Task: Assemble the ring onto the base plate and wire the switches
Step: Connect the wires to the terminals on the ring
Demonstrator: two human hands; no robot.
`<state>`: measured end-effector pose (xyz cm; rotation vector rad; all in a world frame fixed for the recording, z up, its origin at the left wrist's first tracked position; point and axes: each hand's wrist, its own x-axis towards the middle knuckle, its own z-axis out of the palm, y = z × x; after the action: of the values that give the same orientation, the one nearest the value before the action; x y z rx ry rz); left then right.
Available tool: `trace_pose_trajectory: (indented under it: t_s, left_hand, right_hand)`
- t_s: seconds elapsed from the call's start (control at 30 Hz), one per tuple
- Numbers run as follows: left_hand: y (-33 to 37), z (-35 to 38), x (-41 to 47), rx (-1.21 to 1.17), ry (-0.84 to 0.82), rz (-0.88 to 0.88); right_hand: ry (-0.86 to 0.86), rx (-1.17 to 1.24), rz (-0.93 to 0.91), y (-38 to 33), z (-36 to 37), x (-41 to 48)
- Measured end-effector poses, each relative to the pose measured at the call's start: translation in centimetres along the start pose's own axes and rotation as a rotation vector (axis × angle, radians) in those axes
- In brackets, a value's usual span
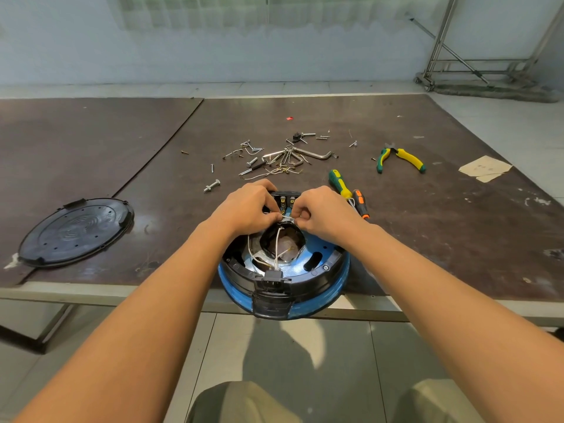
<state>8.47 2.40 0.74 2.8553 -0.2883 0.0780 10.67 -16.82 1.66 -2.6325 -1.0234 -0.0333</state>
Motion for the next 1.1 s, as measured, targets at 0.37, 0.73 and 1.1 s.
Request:
trace_pose_trajectory:
  t_s: [0.37,0.73,1.1]
  left_hand:
    - [0.17,-0.21,-0.14,-0.015,-0.011,-0.007]
    - [-0.27,-0.06,0.14,0.006,-0.012,-0.008]
    - [-0.21,-0.05,0.18,0.017,-0.018,-0.023]
  right_hand:
    - [-0.011,0.022,-0.034,0.19,0.04,0.03]
    - [-0.007,0.067,-0.059,0.42,0.17,0.06]
    - [0.002,0.086,-0.046,0.70,0.50,0.17]
